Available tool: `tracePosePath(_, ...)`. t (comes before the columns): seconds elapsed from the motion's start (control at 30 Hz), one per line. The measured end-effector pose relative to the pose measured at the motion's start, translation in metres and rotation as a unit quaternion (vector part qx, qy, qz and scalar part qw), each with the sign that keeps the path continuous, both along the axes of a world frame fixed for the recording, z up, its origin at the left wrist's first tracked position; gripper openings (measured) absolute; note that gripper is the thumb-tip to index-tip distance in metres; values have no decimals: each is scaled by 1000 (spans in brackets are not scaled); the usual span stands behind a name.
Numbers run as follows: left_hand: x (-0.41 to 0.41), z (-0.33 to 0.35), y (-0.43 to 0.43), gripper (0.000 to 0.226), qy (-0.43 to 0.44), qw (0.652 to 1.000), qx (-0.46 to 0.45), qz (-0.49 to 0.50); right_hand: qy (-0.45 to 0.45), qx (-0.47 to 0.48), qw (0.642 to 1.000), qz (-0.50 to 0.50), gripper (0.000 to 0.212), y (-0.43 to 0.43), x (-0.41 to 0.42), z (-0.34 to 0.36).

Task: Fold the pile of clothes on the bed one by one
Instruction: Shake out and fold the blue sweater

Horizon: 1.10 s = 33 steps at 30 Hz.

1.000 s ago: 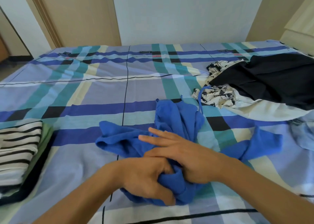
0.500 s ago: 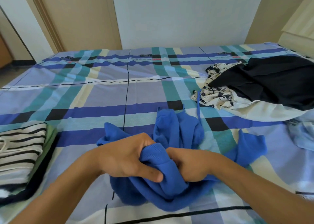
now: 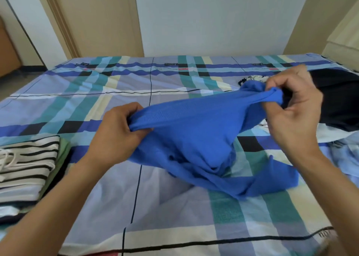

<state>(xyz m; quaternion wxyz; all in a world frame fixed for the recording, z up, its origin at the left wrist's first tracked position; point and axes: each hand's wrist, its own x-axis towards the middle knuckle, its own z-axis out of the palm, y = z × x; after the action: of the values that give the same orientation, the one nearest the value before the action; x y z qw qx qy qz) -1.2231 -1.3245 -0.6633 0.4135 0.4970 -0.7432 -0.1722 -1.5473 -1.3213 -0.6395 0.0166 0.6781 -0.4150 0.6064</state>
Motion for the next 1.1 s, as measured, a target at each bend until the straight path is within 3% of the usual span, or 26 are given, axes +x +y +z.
tracePosePath(0.1,5,-13,-10,25,98,994,45,27,80,17,994,66,22,-1,2,-15)
tracePosePath(0.2,17,-27,-17,39,151,979,135,12,93,175,963,181,38,-8,-1,-37)
tracePosePath(0.27,19,-30,-18,38,159,974,159,1,96,273,936,200,43,-11,-5,-49)
tracePosePath(0.37,20,-28,-19,35,108,983,145,-38,138,324,923,153,40,-16,-14,-58)
tracePosePath(0.47,24,-23,-24,32,18,988,135,-71,123,344,925,105,36,-22,-24,-61)
tracePosePath(0.57,26,-13,-35,40,-64,994,87,-30,120,331,935,50,33,-30,-30,-52)
tracePosePath(0.7,26,42,-57,51,-155,985,-61,36,131,302,944,-4,18,-46,-29,-2)
tracePosePath(0.97,27,216,-80,64,-182,971,-138,64,189,230,951,-83,28,-67,-30,180)
tracePosePath(1.1,37,266,-73,60,-194,965,-168,54,185,268,945,-18,34,-57,-34,236)
